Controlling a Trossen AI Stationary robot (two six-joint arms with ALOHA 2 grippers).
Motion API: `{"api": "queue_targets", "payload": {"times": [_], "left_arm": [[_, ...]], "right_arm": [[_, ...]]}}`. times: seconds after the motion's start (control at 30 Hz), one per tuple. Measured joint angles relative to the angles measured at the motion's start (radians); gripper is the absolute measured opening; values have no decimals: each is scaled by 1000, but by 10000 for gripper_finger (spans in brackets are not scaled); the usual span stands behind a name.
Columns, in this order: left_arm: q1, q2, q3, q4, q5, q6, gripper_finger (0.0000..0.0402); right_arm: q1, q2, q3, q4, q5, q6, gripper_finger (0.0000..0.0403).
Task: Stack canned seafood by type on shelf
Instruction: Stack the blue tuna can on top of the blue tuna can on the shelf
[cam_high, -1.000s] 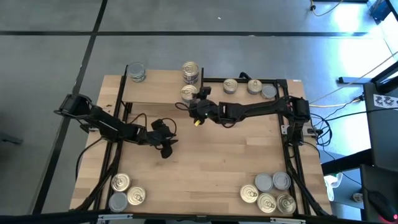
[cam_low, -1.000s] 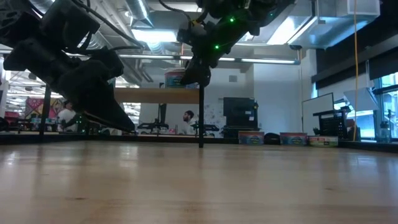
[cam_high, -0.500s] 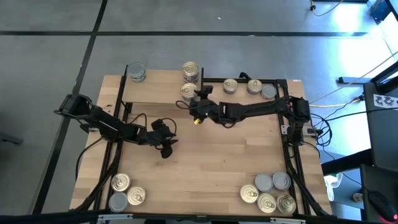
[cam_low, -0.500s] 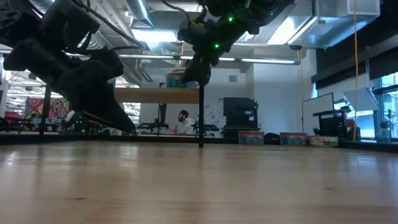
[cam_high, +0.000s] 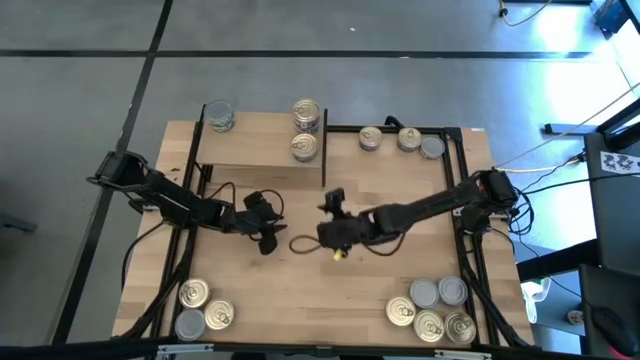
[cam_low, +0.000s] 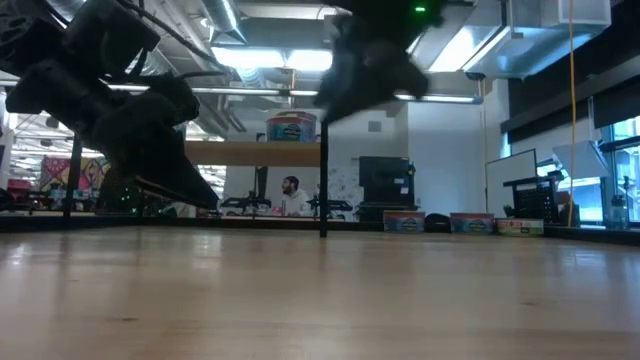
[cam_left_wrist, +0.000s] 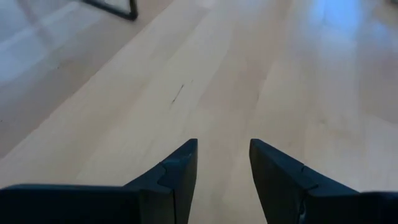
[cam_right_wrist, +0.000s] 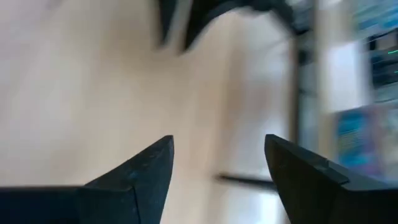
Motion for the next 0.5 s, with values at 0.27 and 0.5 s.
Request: {"api": "queue_targets", "payload": {"times": [0.27, 0.5], "left_arm": [[-22, 0, 2, 220, 0, 208, 143], [27, -1, 15, 348, 0, 331, 151]], "right_arm": [[14, 0, -190, -38, -144, 215, 250], [12, 0, -413, 198, -144, 265, 250]]}}
